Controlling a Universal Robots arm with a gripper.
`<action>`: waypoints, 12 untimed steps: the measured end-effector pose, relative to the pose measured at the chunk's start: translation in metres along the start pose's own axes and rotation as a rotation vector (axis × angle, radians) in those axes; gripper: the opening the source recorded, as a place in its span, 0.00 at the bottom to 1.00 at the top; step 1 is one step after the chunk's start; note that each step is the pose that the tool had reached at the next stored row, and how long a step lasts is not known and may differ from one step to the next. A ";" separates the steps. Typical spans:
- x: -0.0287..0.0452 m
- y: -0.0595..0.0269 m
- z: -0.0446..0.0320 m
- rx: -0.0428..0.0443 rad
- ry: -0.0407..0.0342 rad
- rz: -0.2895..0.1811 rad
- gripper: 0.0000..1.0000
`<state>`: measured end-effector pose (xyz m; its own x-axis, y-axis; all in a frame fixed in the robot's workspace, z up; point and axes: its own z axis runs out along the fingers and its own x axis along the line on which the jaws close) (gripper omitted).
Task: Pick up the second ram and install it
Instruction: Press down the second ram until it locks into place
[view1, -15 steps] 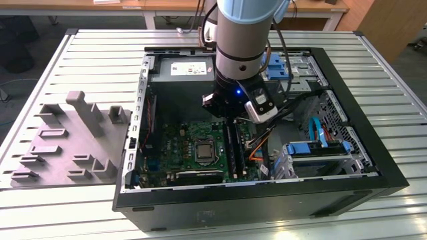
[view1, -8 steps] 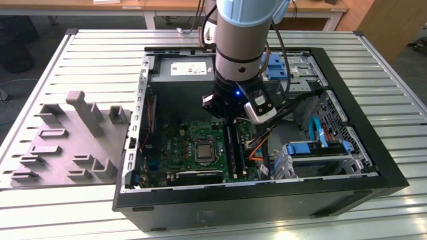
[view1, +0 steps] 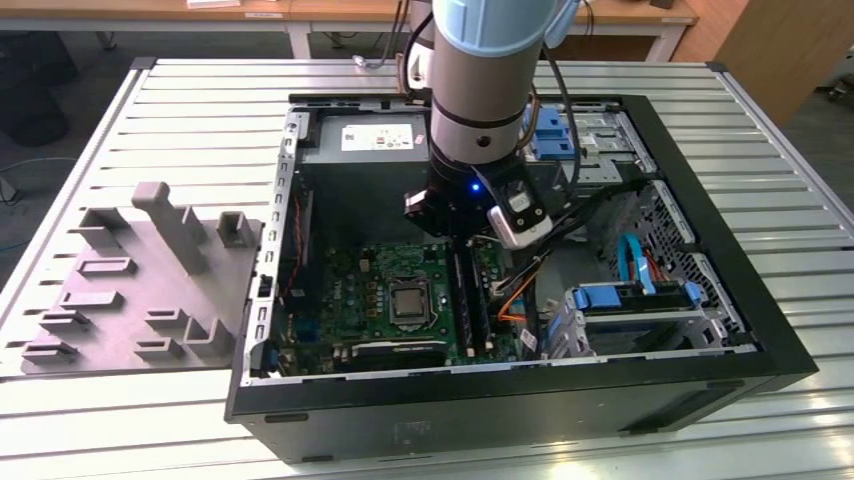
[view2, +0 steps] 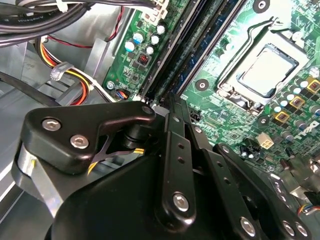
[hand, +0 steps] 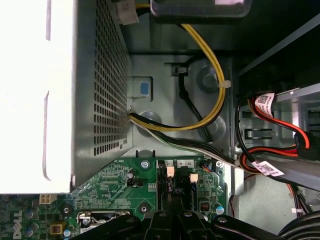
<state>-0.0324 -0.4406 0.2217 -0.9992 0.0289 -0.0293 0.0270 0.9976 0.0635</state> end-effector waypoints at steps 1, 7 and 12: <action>0.0000 0.0000 0.0000 0.0001 0.0000 0.000 0.11; 0.0001 -0.0001 0.0014 0.0002 0.0001 0.000 0.11; 0.0001 -0.0001 0.0017 -0.0001 0.0001 0.000 0.11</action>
<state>-0.0324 -0.4407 0.2200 -0.9992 0.0290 -0.0292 0.0271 0.9976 0.0636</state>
